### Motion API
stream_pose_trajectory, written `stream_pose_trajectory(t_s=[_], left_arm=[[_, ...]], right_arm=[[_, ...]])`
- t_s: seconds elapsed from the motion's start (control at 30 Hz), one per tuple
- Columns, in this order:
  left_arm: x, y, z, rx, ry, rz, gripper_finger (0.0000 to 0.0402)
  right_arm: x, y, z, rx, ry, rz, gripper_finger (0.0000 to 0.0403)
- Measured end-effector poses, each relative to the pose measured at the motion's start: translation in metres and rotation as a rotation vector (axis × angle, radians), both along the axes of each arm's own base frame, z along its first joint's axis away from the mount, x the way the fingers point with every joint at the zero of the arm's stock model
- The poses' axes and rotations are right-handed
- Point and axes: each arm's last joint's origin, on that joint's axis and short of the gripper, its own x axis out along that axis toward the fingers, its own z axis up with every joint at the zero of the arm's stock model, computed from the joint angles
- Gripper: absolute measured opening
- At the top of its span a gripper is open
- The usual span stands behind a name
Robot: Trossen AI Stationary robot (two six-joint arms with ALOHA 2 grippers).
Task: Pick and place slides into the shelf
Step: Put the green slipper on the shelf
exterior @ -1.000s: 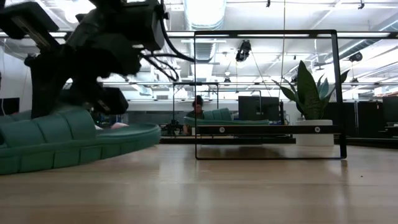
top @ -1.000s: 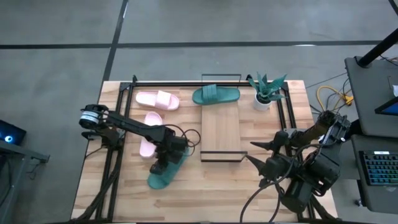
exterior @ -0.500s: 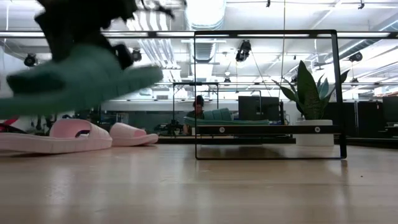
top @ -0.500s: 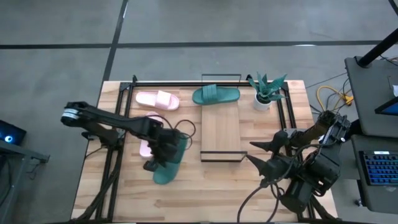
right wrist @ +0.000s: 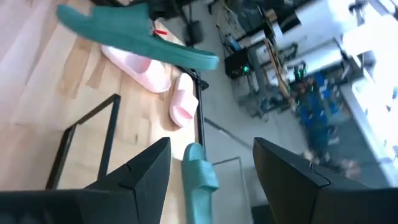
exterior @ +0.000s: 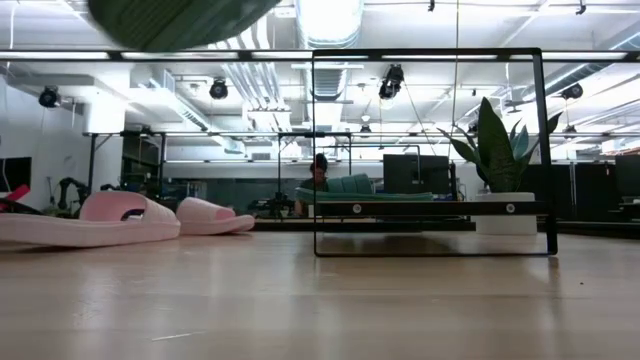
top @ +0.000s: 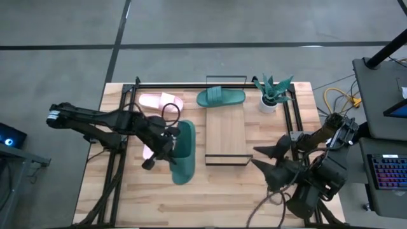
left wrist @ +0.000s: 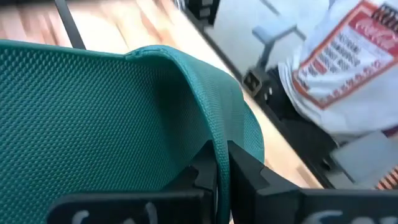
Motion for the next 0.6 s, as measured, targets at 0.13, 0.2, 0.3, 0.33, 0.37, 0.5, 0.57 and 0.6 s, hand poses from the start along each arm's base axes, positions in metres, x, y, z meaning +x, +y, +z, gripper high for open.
stream_pose_trajectory(t_s=[0.13,0.2,0.3,0.33,0.37,0.5,0.57,0.6], left_arm=[[0.005,-0.001,0.003,-0.006,-0.059,-0.011,0.0],[0.008,-0.003,0.001,-0.002,-0.065,-0.065,0.0],[0.015,-0.01,-0.009,0.016,-0.047,-0.145,0.0],[0.018,-0.012,-0.013,0.029,-0.041,-0.168,0.0],[0.021,-0.014,-0.016,0.041,-0.039,-0.195,0.0],[0.033,-0.022,-0.021,0.087,-0.07,-0.292,0.0],[0.038,-0.025,-0.024,0.109,-0.081,-0.331,0.0],[0.041,-0.026,-0.025,0.122,-0.092,-0.352,0.0]], right_arm=[[0.011,0.011,-0.006,-0.108,0.086,0.094,0.0219],[0.019,0.016,-0.012,-0.193,0.15,0.15,0.0219],[0.031,0.024,-0.026,-0.33,0.243,0.215,0.0219],[0.035,0.025,-0.031,-0.366,0.268,0.223,0.0219],[0.04,0.026,-0.035,-0.398,0.289,0.231,0.0219],[0.058,0.027,-0.046,-0.452,0.323,0.232,0.0219],[0.065,0.027,-0.049,-0.46,0.328,0.229,0.0219],[0.069,0.027,-0.05,-0.46,0.325,0.228,0.0219]])
